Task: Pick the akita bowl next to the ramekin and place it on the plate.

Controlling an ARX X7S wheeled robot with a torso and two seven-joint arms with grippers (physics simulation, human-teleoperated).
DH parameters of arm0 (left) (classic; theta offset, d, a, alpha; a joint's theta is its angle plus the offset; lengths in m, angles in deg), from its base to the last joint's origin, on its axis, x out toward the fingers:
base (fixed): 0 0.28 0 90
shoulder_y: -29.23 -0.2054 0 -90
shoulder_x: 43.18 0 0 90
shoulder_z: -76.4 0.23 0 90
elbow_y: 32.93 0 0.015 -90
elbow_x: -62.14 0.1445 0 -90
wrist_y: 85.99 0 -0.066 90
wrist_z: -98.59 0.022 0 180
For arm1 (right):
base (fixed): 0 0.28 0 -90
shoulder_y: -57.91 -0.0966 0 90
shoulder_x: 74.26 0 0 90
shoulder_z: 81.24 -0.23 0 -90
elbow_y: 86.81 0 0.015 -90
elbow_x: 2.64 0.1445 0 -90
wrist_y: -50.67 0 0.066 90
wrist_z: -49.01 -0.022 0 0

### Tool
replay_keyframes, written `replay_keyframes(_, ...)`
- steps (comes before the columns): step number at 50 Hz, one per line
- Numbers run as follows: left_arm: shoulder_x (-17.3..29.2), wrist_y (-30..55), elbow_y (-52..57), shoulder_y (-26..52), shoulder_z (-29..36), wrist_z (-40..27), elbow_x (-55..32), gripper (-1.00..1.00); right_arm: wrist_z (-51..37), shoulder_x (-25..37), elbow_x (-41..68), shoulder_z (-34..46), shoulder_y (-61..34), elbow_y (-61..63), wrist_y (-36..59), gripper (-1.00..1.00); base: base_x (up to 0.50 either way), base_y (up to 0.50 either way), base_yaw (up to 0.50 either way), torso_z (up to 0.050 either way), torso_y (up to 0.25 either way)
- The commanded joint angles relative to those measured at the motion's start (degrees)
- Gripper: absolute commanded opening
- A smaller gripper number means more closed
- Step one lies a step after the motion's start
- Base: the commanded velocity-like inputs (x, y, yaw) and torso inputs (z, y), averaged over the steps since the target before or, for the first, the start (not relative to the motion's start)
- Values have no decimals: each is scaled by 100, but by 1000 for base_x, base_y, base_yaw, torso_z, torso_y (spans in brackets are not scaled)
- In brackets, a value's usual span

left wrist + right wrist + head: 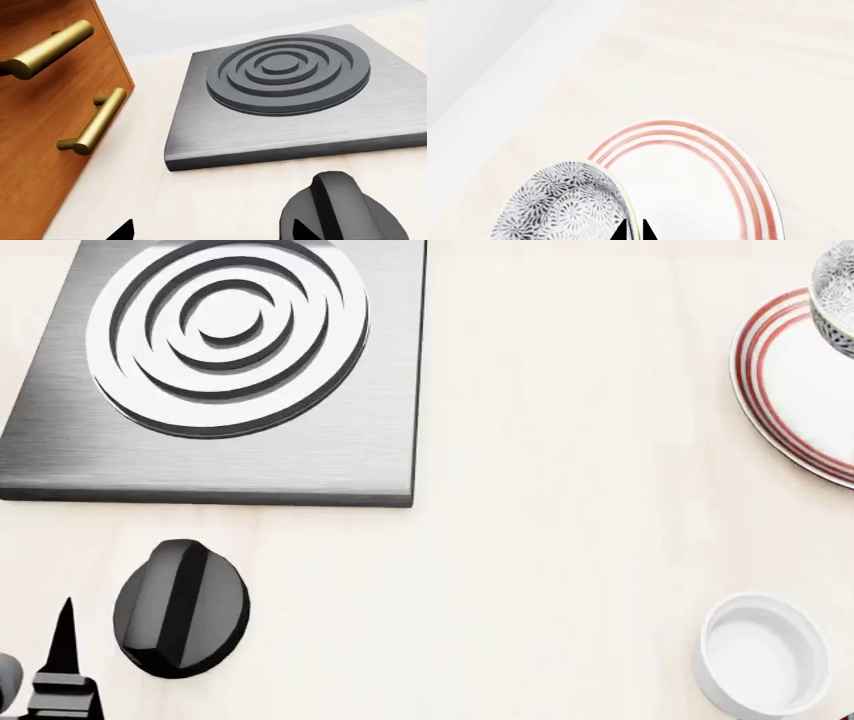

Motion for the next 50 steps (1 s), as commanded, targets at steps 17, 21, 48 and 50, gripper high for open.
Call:
replay_keyframes(17,-46,-14,30,-19,-63,101,34,100,68,45,-180,-184,313,407,-38,-100,0,0,0,0,1)
replay_keyframes(21,-47,-23,12,-1,-50,97,29,100,243,-9,-288,-92,206,139,-158,-100,0,0,0,0,0)
replay_keyframes(48,-6,-58,-17,-21,67,51,26,100,980,-414,-1755,-901,-154,-1234,-898,-100,0,0,0,0,0)
replay_keyframes(50,0,-46,-10,-5,95,44,32,100,1047,-440,-1909,-1043,-133,-1234,-906,-100,0,0,0,0,0)
